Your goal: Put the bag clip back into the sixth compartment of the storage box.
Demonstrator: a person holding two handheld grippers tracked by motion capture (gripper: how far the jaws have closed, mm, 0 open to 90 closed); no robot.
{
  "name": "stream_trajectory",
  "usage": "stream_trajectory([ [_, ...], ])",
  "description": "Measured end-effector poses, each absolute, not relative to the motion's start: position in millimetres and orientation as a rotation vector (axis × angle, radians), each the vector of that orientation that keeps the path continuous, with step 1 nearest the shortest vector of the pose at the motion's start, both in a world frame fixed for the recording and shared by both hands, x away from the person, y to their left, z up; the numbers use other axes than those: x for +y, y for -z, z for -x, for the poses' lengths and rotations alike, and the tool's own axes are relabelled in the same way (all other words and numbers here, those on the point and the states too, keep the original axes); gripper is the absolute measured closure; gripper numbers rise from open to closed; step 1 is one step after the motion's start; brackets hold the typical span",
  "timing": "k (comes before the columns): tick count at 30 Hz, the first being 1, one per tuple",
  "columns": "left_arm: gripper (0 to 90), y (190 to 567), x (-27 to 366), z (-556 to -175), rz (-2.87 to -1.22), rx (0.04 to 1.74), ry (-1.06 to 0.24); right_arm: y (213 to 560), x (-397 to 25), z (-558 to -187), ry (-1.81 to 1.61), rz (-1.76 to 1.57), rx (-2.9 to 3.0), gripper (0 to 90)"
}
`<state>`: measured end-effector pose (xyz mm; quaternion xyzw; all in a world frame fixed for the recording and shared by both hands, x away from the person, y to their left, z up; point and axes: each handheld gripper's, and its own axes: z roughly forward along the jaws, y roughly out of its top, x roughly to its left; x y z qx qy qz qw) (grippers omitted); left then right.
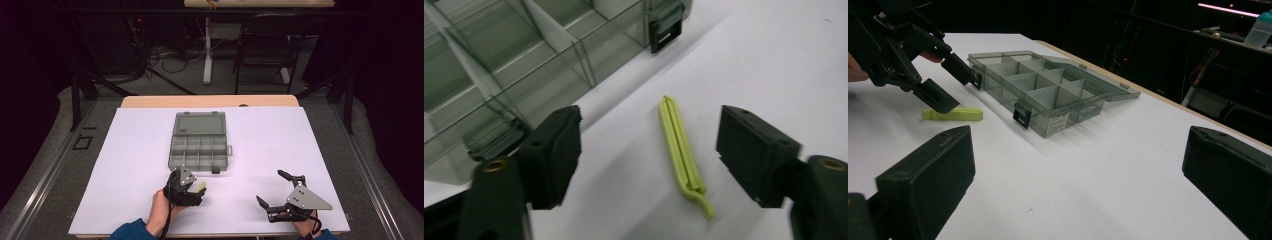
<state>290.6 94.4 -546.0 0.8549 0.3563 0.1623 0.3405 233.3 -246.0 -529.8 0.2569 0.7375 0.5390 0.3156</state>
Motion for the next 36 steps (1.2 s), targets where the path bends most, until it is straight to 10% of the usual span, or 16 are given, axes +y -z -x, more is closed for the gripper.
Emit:
stream_trajectory([
  [13, 56.5, 555.3, 94.1, -291.5, -2.216, 0.945, -0.377, 530.0, -246.0, -233.3, -1.421, -0.676, 1.945, 0.1],
  [36, 79.6, 560.3, 95.9, -288.5, -2.198, 0.914, -0.327, 529.7, -245.9, -232.8, -1.423, -0.67, 1.946, 0.1],
])
